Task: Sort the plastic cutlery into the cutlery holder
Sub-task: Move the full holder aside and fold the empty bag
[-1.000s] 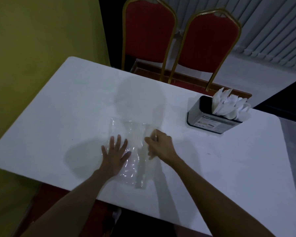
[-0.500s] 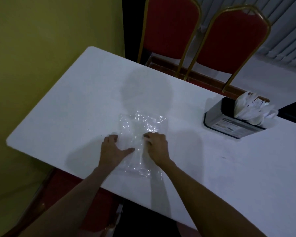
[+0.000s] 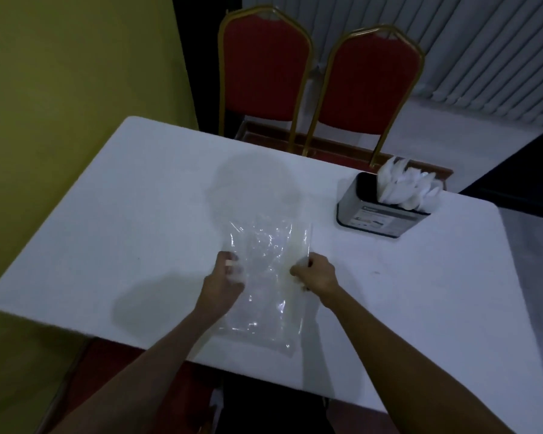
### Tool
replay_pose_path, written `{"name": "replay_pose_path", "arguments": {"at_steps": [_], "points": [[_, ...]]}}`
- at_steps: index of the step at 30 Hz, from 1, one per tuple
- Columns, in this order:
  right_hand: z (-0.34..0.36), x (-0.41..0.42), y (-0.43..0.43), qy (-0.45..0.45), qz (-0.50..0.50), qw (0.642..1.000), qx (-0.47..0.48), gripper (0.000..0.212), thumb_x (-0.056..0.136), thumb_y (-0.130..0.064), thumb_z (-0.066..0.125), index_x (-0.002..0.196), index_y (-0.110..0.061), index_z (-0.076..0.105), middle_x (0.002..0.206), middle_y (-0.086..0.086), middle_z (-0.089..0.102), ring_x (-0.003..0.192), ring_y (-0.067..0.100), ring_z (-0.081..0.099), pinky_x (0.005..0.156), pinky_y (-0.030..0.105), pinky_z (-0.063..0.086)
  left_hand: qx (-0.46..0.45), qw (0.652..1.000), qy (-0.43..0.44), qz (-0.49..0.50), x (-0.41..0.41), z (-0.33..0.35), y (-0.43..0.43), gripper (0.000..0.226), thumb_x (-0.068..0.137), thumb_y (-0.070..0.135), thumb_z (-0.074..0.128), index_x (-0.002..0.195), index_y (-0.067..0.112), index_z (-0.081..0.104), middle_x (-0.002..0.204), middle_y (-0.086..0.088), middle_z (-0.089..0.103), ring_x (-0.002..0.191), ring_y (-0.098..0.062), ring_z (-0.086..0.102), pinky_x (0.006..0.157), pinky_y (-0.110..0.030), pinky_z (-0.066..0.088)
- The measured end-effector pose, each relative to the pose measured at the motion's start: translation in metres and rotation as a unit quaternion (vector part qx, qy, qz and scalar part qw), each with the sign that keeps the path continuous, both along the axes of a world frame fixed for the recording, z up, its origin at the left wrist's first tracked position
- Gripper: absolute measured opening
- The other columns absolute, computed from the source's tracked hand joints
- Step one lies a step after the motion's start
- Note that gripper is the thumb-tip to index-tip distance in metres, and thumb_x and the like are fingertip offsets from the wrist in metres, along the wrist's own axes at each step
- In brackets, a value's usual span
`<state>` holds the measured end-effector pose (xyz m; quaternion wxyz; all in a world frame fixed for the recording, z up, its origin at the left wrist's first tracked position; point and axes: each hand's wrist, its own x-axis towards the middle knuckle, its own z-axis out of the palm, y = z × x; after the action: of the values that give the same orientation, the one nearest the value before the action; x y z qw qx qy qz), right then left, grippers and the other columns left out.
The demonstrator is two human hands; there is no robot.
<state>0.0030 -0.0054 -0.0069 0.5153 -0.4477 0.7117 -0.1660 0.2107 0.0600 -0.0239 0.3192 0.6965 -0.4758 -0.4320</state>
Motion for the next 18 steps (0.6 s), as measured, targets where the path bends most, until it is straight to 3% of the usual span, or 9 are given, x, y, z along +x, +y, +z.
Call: {"name": "replay_pose_path", "arguments": {"at_steps": [2,5,7,10,13,15,17,18], "points": [[0.014,-0.026,0.008,0.040,0.005,0.999,-0.024,0.019,0.076,-0.015,0.070,0.081,-0.010,0.053,0.078,0.005,0.058,0.066,0.018,0.057,0.058,0.032,0.053,-0.007,0.997,-0.003,-0.071,-0.031,0.012,-0.002,0.052,0.074,0.007,0.063,0.110,0.032,0.036,0.093,0.004,0.066,0.064,-0.008,0.063,0.064,-0.014,0.048],[0.036,-0.079,0.025,0.090,-0.017,0.995,-0.050,0.024,0.076,-0.018,0.068,0.074,-0.013,0.045,0.073,0.003,0.051,0.067,0.020,0.052,0.067,0.041,0.055,-0.008,0.983,-0.007,-0.182,-0.091,0.034,-0.012,0.062,0.075,0.006,0.060,0.121,0.036,0.031,0.100,0.006,0.066,0.068,-0.016,0.066,0.067,-0.020,0.051],[0.045,-0.108,0.034,0.090,-0.023,0.995,-0.047,0.022,0.079,-0.020,0.067,0.077,-0.010,0.047,0.074,0.005,0.052,0.065,0.019,0.053,0.064,0.040,0.056,-0.007,0.973,-0.002,-0.229,-0.122,0.043,-0.018,0.066,0.076,0.005,0.059,0.126,0.038,0.031,0.102,0.007,0.065,0.066,-0.015,0.064,0.064,-0.016,0.050],[0.062,-0.158,0.050,0.037,-0.066,0.996,-0.042,0.026,0.084,-0.027,0.067,0.085,-0.005,0.054,0.079,0.007,0.056,0.066,0.018,0.057,0.053,0.028,0.056,-0.010,0.955,0.017,-0.297,-0.175,0.056,-0.027,0.066,0.079,0.004,0.059,0.125,0.043,0.033,0.104,0.006,0.065,0.069,-0.015,0.065,0.065,-0.012,0.049],[0.075,-0.224,0.066,-0.087,-0.178,0.979,-0.040,0.036,0.092,-0.043,0.056,0.088,-0.006,0.059,0.088,0.008,0.060,0.073,0.022,0.063,0.056,0.027,0.055,0.024,0.934,0.072,-0.349,-0.246,0.067,-0.034,0.063,0.080,0.004,0.062,0.122,0.045,0.038,0.109,0.004,0.067,0.083,-0.019,0.070,0.079,-0.028,0.054],[0.079,-0.267,0.074,-0.147,-0.246,0.957,-0.041,0.036,0.095,-0.038,0.050,0.097,-0.004,0.059,0.097,0.011,0.060,0.073,0.025,0.063,0.060,0.032,0.057,0.048,0.918,0.099,-0.380,-0.290,0.070,-0.038,0.061,0.082,0.005,0.062,0.123,0.044,0.040,0.112,0.005,0.067,0.090,-0.020,0.069,0.086,-0.034,0.053],[0.080,-0.308,0.081,-0.141,-0.282,0.947,-0.063,0.028,0.092,-0.027,0.059,0.108,-0.005,0.052,0.106,0.013,0.059,0.074,0.024,0.063,0.062,0.034,0.059,0.060,0.904,0.120,-0.405,-0.330,0.072,-0.041,0.059,0.083,0.003,0.061,0.123,0.043,0.043,0.113,0.004,0.067,0.095,-0.021,0.067,0.088,-0.034,0.051],[0.079,-0.330,0.084,-0.134,-0.295,0.943,-0.078,0.035,0.088,-0.024,0.066,0.113,-0.008,0.046,0.108,0.014,0.059,0.074,0.023,0.063,0.061,0.032,0.059,0.065,0.898,0.132,-0.415,-0.351,0.073,-0.043,0.058,0.083,0.002,0.060,0.122,0.042,0.045,0.113,0.003,0.067,0.097,-0.022,0.066,0.089,-0.034,0.050]]}}
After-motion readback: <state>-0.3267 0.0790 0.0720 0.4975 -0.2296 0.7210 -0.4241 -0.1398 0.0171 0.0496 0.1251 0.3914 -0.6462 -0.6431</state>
